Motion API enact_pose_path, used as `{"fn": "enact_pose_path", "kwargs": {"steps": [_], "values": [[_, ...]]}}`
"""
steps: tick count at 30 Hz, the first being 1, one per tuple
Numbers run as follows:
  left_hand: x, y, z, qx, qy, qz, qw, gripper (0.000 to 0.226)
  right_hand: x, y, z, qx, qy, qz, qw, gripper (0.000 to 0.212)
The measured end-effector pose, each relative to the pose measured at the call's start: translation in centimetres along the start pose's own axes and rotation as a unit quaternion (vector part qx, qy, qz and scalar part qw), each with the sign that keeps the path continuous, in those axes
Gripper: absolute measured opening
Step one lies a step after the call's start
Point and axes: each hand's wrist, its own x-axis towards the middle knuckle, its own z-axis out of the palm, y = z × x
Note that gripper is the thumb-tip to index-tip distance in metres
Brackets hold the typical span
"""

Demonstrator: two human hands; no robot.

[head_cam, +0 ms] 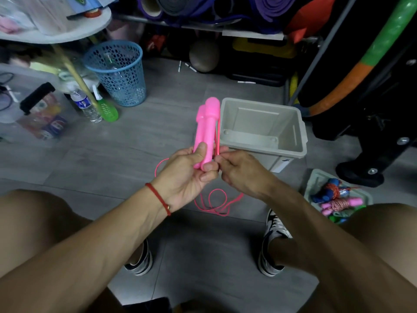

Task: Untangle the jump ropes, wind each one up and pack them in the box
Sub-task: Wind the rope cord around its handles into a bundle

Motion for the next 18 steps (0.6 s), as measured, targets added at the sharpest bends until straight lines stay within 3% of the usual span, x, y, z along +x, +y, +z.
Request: {"fn": "enact_pose_path", "kwargs": {"steps": [4, 9, 13, 15, 18], "values": [[0.5, 0.5, -0.5, 0.01, -0.007, 0.011, 1.0, 0.022, -0.3, -0.3, -0.6, -0.017, -0.009, 0.017, 1.0, 0.051], [1.0, 2.0, -1.8, 0.112, -0.003, 0.05, 0.992, 0.015, -1.1, 0.3, -3.5, -0.176, -0.005, -0.025, 0.984, 0.034], [1.3, 3.4, -3.0, 0.197, -0.018, 0.07, 0.978, 0.014, -1.6, 0.8, -6.9, -0.243, 0.016, -0.033, 0.969, 0.04], [1.5, 4.0, -4.0, 0.265, -0.021, 0.088, 0.96, 0.017, -2.0, 0.6, -8.7, -0.237, 0.013, -0.042, 0.97, 0.039], [1.6, 3.9, -5.4, 0.426, -0.04, 0.081, 0.9, 0.029, -2.5, 0.1, -9.9, -0.271, 0.012, -0.14, 0.952, 0.036]]}}
